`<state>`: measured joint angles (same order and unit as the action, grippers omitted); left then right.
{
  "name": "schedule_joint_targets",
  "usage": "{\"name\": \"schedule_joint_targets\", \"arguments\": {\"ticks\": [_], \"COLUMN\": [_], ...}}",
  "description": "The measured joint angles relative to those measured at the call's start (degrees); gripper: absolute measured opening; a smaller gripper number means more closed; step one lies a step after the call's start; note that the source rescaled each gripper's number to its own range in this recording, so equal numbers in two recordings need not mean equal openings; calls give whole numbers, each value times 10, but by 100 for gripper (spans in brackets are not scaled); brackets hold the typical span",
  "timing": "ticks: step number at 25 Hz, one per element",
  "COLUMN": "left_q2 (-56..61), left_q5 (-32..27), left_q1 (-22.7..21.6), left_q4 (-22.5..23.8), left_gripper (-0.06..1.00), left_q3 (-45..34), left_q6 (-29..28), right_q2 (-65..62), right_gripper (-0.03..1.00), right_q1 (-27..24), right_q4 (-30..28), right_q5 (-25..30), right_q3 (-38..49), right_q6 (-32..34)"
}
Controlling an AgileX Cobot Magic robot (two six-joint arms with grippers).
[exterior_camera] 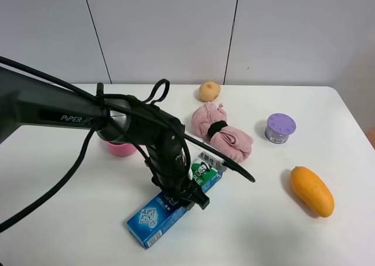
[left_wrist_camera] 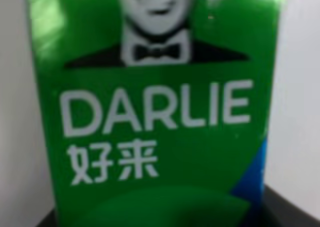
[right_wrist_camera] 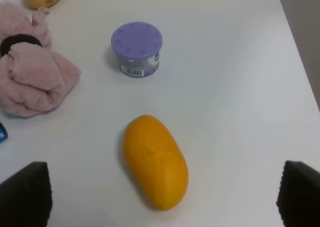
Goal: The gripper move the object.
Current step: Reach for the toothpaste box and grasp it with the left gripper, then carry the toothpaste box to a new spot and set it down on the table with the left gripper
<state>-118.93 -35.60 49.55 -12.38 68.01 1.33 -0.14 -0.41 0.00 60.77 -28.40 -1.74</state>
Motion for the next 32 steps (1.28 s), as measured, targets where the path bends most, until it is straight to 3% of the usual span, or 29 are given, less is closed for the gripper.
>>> {"name": "schedule_joint_targets", "arguments": {"ticks": [11, 17, 21, 27, 32], "left_q2": [56, 161, 233, 317, 349], "left_q5": [-11, -12, -3, -19, -76], "left_q1": [0, 0, -12, -101, -233], "left_q4": [1, 3, 15, 108, 187], "left_gripper": [0, 0, 0, 0, 0], "left_q3": [0, 0, 0, 0, 0], "left_q6": [0, -2, -34, -114, -166], "right_q2": [0, 0, 0, 0, 0], "right_gripper": [100, 100, 100, 100, 100], "right_q1": [0, 0, 0, 0, 0], "right_q4": [0, 0, 0, 0, 0], "right_q5": [0, 0, 0, 0, 0], "right_q3": [0, 0, 0, 0, 0], "right_q6": [0, 0, 0, 0, 0]}}
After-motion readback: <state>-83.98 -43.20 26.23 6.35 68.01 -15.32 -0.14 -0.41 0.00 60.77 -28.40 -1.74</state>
